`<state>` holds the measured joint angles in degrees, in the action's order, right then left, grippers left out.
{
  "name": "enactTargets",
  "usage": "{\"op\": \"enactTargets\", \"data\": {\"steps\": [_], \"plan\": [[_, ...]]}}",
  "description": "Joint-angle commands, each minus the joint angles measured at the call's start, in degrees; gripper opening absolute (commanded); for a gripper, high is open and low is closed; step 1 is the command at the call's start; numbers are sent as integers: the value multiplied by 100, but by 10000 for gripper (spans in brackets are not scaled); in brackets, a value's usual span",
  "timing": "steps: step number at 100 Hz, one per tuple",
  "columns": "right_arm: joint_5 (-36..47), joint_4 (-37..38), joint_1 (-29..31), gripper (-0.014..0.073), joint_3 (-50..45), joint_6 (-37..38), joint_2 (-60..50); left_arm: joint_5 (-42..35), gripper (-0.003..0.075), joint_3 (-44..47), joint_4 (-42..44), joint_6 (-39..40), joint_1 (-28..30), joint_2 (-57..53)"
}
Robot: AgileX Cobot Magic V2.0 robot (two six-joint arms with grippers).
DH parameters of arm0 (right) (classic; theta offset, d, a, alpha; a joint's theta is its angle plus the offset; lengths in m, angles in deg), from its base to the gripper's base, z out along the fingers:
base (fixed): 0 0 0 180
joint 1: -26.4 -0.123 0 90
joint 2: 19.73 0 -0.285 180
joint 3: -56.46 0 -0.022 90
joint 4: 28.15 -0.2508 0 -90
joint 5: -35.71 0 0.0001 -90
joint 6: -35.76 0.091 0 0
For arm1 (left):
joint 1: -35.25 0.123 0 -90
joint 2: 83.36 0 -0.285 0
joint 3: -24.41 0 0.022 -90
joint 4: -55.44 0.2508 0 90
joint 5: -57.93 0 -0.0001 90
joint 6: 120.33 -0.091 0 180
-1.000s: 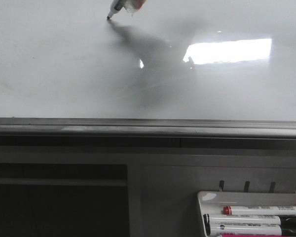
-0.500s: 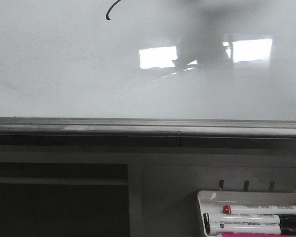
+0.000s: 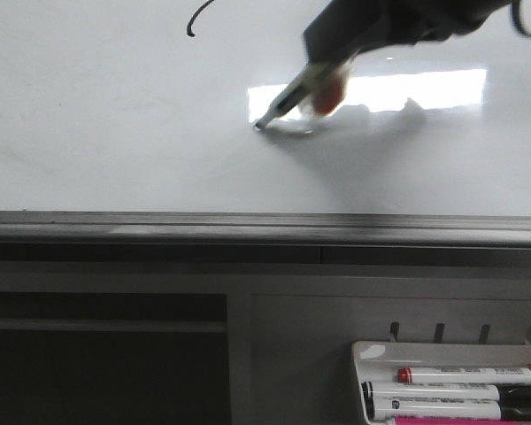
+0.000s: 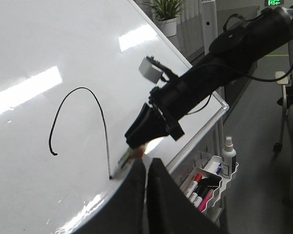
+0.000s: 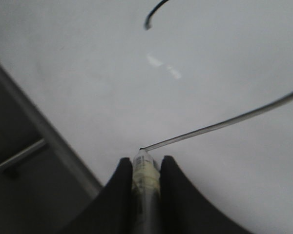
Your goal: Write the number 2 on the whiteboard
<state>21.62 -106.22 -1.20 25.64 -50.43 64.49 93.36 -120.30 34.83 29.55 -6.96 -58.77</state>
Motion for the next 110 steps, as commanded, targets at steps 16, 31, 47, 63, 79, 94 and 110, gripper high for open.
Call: {"op": "enactTargets", "data": {"steps": [16, 31, 47, 63, 79, 94, 110], "plan": [[1174, -100, -454, -78, 216, -70, 272, -408, -20, -136, -135, 83, 17, 70], [1467, -110, -200, -78, 123, -70, -64, -408, -20, -136, -135, 83, 17, 70], [1652, -110, 352, -78, -241, -70, -756, -408, -20, -136, -135, 83, 17, 70], [1931, -122, 1072, -78, -867, -70, -1646, -408, -20, -136, -135, 83, 17, 70], [2101, -415, 1719, -78, -1372, -70, -2247, -408, -20, -136, -135, 83, 17, 70], [1475, -415, 1821, -78, -1392, -70, -2292, -430, -20, -136, -135, 83, 17, 70], [-1738, -415, 1783, -78, -709, -70, -2523, -612, 11, -136, -221, 83, 17, 70]]}}
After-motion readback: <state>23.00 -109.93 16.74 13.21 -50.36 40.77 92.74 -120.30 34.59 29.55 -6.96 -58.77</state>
